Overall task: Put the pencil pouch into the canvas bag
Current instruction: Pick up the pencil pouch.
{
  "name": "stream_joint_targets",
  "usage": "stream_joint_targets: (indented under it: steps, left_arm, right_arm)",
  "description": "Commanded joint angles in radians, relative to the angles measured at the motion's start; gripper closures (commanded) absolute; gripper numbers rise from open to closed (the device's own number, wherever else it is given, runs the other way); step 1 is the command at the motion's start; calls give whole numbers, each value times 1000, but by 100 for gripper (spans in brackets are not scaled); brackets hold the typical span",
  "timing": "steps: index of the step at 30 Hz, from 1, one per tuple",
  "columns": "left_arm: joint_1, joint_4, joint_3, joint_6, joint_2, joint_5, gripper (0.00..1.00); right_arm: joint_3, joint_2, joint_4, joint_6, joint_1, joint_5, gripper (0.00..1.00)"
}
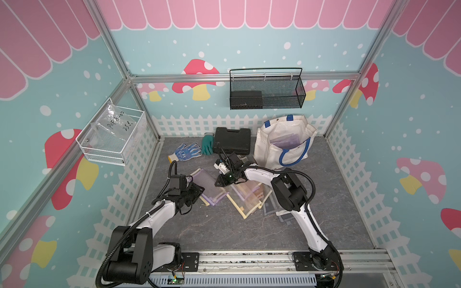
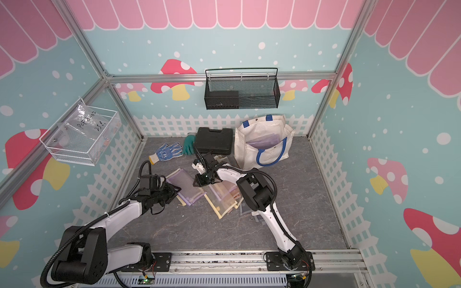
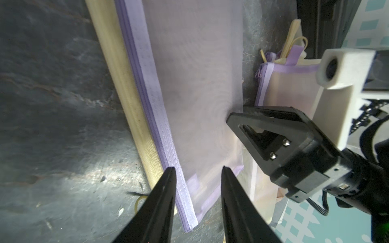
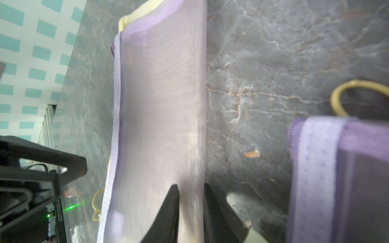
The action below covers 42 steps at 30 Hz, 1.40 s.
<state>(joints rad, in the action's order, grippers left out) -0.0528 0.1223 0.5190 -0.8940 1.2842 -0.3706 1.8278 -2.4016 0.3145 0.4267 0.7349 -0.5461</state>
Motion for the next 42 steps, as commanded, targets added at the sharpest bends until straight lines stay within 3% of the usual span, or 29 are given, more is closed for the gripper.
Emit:
stream_joint_targets:
  steps: [1, 8, 21, 30, 42]
  left_arm:
    - [7, -30, 21, -4, 39, -3, 62]
    - [8, -41, 23, 14, 85, 4, 62]
    - [7, -169, -22, -63, 176, -20, 62]
    - [2, -136, -99, -64, 96, 4, 61]
    - [-25, -57, -92, -73, 51, 50, 63]
  right_arm:
    - [-24, -31, 81, -21, 14, 40, 78]
    - [-24, -35, 103, -31, 14, 55, 79]
    - [5, -63, 126, -36, 23, 52, 79]
    - [14, -73, 133, -40, 24, 55, 80]
    - [31, -83, 145, -38, 25, 54, 81]
